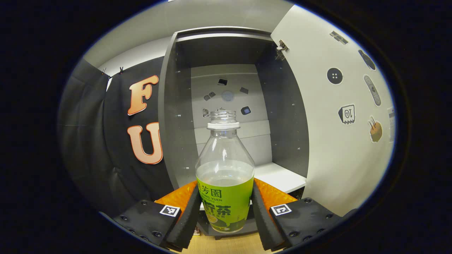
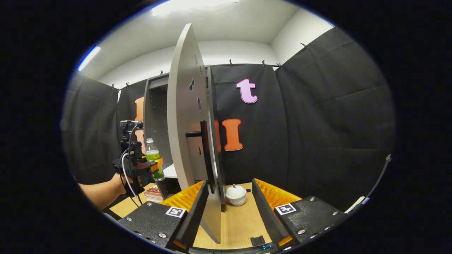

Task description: Open the cabinet door with the right hand, grasp the bottle in the cabinet with the left hand and place it on the coaster, then close the cabinet door with the right hand.

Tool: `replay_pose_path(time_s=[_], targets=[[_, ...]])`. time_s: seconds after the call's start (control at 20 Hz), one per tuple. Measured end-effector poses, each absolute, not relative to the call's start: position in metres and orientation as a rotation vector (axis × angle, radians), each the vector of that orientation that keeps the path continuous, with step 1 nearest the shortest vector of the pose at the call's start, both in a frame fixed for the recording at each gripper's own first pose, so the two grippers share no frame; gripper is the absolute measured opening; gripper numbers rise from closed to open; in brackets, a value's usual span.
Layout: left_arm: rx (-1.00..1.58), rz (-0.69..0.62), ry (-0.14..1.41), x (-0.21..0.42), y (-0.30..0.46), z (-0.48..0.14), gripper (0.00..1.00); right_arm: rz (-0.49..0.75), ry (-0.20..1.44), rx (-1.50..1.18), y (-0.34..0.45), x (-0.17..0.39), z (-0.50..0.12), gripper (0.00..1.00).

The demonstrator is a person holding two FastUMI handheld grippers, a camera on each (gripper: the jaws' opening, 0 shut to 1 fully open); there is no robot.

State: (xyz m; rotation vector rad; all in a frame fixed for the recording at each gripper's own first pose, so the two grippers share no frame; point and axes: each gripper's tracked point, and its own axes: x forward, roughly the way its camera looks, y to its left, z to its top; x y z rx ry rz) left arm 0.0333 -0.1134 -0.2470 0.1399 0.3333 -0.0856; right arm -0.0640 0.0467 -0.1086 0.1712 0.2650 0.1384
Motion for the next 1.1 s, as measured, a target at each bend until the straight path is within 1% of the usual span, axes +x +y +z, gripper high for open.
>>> replay_pose_path(time_s=[0.1,0.15,0.2,0.25,0.3,0.4,0.45,0.6,0.7,1.1], targets=[[0.130,-0.088,0.340,0.024,-0.102,-0.251,0.80,0.124,0.265,0.162,0.057,-0.067,-0.107,0.77],[0.124,-0.090,0.340,0.019,-0.096,-0.253,0.80,0.120,0.262,0.152,0.061,-0.069,-0.106,0.77],[0.123,-0.078,0.341,0.015,-0.088,-0.257,0.77,0.109,0.260,0.137,0.063,-0.070,-0.105,0.77],[0.121,-0.065,0.349,0.009,-0.079,-0.262,0.78,0.095,0.269,0.123,0.064,-0.071,-0.108,0.77],[0.121,-0.049,0.351,0.005,-0.070,-0.268,0.77,0.087,0.276,0.114,0.067,-0.073,-0.110,0.77],[0.123,-0.030,0.356,-0.007,-0.058,-0.280,0.80,0.071,0.283,0.101,0.073,-0.077,-0.109,0.77],[0.130,-0.024,0.358,-0.012,-0.052,-0.285,0.77,0.064,0.284,0.098,0.076,-0.079,-0.109,0.77],[0.159,-0.022,0.351,-0.031,-0.041,-0.296,0.77,0.049,0.295,0.086,0.088,-0.084,-0.113,0.77],[0.170,-0.022,0.353,-0.043,-0.035,-0.305,0.78,0.038,0.302,0.085,0.095,-0.085,-0.114,0.77],[0.154,0.026,0.376,-0.083,0.000,-0.339,0.78,0.029,0.316,0.096,0.124,-0.084,-0.119,0.77]])
